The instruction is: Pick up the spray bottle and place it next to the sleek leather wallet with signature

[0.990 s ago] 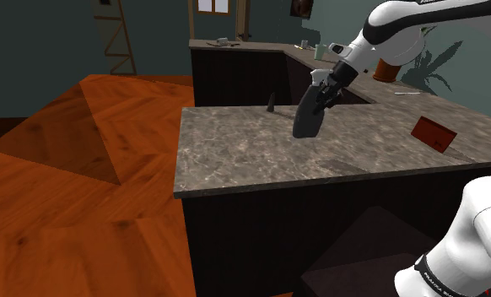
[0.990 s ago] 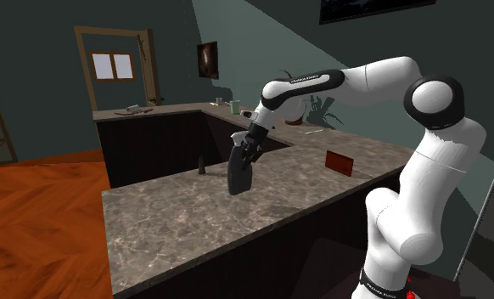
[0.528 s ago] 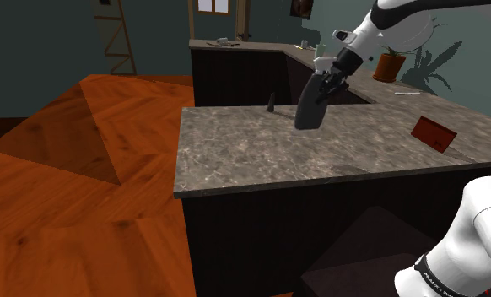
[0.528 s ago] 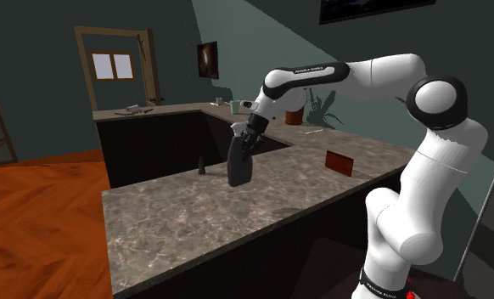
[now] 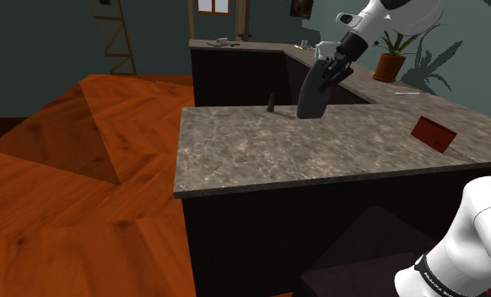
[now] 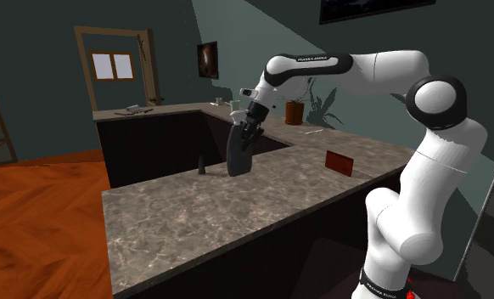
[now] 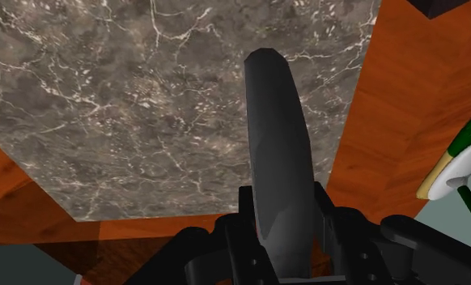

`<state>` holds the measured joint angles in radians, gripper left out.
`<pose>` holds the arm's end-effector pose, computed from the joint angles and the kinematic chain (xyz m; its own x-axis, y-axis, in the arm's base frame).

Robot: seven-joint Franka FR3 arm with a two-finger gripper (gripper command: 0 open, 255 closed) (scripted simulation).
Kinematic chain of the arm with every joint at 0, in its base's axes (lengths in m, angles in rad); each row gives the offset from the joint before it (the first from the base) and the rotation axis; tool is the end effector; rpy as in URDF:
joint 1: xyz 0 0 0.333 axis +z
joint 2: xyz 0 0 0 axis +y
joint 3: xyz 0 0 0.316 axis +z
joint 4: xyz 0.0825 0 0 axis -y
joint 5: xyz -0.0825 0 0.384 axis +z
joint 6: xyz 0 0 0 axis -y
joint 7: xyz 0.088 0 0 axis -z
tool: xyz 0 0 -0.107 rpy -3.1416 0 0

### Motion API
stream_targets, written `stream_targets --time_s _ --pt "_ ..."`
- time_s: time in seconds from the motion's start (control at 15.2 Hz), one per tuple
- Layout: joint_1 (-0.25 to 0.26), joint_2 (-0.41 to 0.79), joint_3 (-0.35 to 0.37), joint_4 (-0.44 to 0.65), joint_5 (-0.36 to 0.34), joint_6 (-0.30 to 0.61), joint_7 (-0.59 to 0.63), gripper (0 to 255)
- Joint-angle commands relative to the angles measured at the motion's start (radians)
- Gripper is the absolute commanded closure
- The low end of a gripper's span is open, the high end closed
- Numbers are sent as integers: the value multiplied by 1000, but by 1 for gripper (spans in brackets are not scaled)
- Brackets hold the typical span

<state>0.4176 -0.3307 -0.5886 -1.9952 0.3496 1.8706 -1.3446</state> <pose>0.4801 -0.0926 0.5978 0.3848 0.7655 0.5156 0.8937 -0.4487 -0.0009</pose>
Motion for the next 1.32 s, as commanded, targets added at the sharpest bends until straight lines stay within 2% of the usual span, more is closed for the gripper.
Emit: stream_targets --time_s 0.0,1.25 --pt "0 0 0 27 -2 -25 10 255" --pt "21 76 -23 346 22 -267 88 255"
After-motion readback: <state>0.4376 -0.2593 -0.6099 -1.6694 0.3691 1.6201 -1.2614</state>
